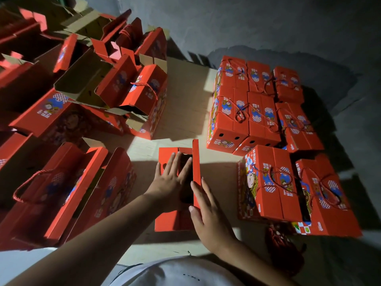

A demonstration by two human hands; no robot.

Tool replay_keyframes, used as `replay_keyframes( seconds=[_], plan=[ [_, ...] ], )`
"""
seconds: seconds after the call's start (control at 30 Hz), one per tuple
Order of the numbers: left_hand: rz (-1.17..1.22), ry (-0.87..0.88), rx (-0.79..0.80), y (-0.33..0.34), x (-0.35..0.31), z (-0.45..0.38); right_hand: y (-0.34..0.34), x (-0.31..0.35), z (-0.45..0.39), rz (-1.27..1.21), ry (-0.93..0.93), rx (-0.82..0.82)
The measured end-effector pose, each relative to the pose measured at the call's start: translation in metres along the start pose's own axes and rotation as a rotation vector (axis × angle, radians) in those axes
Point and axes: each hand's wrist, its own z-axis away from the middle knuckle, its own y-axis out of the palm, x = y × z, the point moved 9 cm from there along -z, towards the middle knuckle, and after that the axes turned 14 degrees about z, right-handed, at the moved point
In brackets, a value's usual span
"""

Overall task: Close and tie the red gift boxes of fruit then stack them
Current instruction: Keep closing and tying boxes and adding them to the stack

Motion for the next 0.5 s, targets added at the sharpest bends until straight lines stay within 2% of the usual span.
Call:
replay_keyframes(
  seconds=[0.17, 0.33, 0.5],
  plan=[
    [-0.043, -0.041, 0.075, 0.005, 0.004, 0.002, 0.005, -0.005, 0.005, -0.067, 0.028, 0.051],
    [-0.104, -0.034, 0.206, 0.009, 0.000, -0.001, 0.015, 0.007, -0.004, 0.047, -0.073, 0.088],
    [-0.063, -0.024, 0.177, 0.008, 0.001, 0.008, 0.028, 0.014, -0.025, 0.129, 0.004, 0.156]
  ],
)
